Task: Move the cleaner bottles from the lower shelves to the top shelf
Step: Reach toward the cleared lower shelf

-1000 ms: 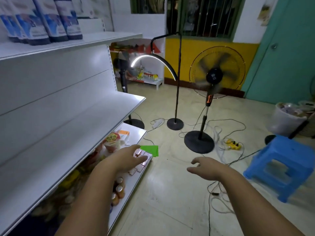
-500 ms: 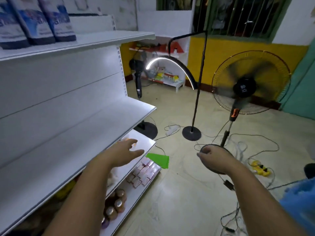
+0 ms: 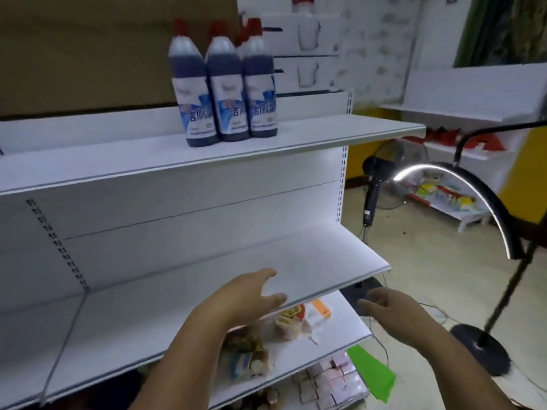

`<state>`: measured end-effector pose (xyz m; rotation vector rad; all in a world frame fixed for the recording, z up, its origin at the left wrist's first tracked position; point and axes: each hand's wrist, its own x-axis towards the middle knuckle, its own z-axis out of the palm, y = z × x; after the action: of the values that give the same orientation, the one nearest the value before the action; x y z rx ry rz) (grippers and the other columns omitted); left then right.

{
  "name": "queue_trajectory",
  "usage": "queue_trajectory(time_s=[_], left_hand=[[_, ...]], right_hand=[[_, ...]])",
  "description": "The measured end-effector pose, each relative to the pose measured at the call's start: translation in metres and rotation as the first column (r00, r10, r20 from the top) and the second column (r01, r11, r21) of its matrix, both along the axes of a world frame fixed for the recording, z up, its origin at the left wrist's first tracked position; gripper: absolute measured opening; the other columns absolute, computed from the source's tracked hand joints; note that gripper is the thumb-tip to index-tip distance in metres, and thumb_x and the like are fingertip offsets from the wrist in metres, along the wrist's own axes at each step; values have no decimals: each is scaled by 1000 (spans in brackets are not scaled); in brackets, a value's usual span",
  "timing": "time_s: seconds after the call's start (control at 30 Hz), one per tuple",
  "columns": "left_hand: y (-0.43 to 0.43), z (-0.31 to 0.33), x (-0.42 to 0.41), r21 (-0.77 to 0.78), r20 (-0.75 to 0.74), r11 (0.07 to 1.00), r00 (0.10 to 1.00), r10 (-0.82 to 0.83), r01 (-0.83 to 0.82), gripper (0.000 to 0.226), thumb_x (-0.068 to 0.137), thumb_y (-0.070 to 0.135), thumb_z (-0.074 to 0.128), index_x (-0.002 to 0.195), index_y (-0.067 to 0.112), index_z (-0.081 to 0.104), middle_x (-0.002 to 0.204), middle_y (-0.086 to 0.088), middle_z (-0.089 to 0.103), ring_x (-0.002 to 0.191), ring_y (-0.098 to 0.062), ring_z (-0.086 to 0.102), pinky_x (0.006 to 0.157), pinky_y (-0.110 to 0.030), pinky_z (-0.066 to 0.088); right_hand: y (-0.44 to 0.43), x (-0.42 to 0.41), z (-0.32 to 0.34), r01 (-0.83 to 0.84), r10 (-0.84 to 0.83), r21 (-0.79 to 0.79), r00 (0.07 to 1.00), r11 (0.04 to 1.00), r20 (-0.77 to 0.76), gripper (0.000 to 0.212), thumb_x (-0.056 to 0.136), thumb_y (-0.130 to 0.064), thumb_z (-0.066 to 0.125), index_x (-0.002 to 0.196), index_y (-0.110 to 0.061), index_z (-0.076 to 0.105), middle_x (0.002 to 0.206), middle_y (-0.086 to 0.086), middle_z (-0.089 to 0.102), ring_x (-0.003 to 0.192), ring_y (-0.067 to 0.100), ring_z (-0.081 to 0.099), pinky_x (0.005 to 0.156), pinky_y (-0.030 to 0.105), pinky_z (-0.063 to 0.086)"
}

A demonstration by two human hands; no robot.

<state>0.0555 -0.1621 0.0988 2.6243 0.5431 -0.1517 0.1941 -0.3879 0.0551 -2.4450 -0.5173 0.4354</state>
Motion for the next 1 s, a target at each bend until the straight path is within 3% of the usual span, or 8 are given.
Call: queue_trajectory(time_s=[0.13,0.37,0.47,0.57,0.67,0.73,0.9,1.0], left_hand=[[26,33,15,-73,239,997,970,34,-17,48,87,53,50,133,39,43,128,16,55,111,-5,52,98,-24,40],[66,117,29,8,667,1000,744,-24,25,28,86,46,55,114,48,56,105,31,61,99,7,57,82,-15,49],[72,151,32,34,854,998,521,-3,-50,18,81,34,66,94,45,62,100,28,64,94,9,58,75,-6,47],[98,194,53,-24,957,954,269,109,-299,47,73,18,78,113,31,58,119,18,55,99,1,51,73,1,42],[139,221,82,-486,757,822,327,566,-297,102,65,18,83,145,32,22,151,5,31,125,-16,42,96,-32,43],[152,216,97,-624,652,755,399,645,-202,117,54,20,87,146,33,16,147,0,40,126,-24,47,103,-47,40],[164,195,124,-600,652,775,441,617,-196,94,58,6,86,130,32,31,119,6,60,105,-15,61,91,-38,51],[172,191,131,-581,658,784,442,610,-217,92,55,7,88,125,35,36,116,8,64,103,-14,64,91,-41,54]], right_hand=[[56,21,64,-66,47,215,995,975,89,20,87,-39,59,103,-27,63,75,-10,71,54,-1,64,61,20,50],[140,28,186,-258,35,526,918,810,395,3,87,-35,58,88,-35,61,72,-8,70,62,7,65,60,25,50],[172,44,218,-305,-18,615,887,728,461,14,87,-38,57,100,-34,55,75,-5,68,71,11,62,63,26,49],[207,83,248,-299,-45,668,894,681,446,50,88,-40,57,132,-28,37,103,-2,61,87,15,57,72,29,48],[237,129,264,-316,158,642,943,699,292,92,75,-49,68,146,-31,12,144,4,40,120,22,49,96,42,46],[251,152,266,-351,309,599,934,720,177,120,51,-64,72,147,-36,4,155,5,26,133,26,40,107,49,38],[277,190,258,-441,580,659,815,609,8,115,47,-68,63,146,-40,12,155,3,28,136,25,37,111,48,32],[291,193,242,-486,660,689,751,537,15,110,44,-75,59,141,-36,25,135,-2,53,119,20,54,105,45,41]])
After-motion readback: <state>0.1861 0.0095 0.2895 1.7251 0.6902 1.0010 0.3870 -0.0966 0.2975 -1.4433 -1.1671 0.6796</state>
